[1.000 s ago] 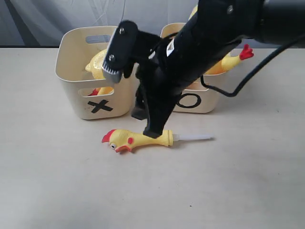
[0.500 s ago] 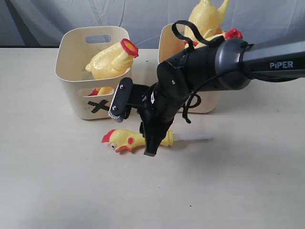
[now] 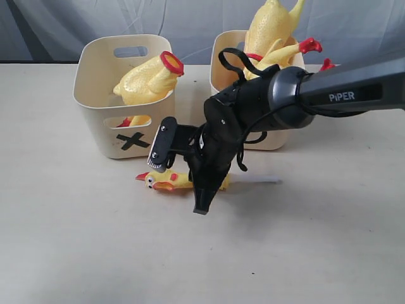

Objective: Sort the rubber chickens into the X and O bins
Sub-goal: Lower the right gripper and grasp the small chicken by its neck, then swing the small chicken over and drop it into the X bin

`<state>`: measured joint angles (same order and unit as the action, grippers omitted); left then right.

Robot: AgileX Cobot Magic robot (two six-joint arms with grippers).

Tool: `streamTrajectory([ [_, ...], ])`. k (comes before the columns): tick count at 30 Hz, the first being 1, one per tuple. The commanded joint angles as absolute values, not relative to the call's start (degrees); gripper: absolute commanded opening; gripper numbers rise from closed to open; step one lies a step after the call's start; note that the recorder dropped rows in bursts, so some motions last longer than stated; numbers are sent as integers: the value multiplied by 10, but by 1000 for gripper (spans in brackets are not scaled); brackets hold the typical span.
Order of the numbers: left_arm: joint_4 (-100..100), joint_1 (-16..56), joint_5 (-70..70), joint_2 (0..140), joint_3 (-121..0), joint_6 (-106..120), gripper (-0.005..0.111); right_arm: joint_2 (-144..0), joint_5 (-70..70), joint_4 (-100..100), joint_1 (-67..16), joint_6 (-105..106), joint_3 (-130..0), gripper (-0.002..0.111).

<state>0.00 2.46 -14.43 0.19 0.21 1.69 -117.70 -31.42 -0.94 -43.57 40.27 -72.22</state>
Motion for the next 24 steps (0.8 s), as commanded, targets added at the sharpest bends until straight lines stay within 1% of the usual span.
streamTrajectory([
  [1, 0, 25, -137, 0, 0, 16, 0, -1189, -338, -18, -433, 396, -718, -1],
  [8, 0, 25, -137, 0, 0, 16, 0, -1129, -359, -86, -440, 386, -718, -1],
  [16, 0, 25, -137, 0, 0, 16, 0, -1013, -364, -179, -441, 390, -718, -1],
  [21, 0, 25, -137, 0, 0, 16, 0, -951, -340, -311, -441, 450, -718, -1],
  [24, 0, 25, -137, 0, 0, 16, 0, -918, -279, -446, -441, 534, -718, -1],
])
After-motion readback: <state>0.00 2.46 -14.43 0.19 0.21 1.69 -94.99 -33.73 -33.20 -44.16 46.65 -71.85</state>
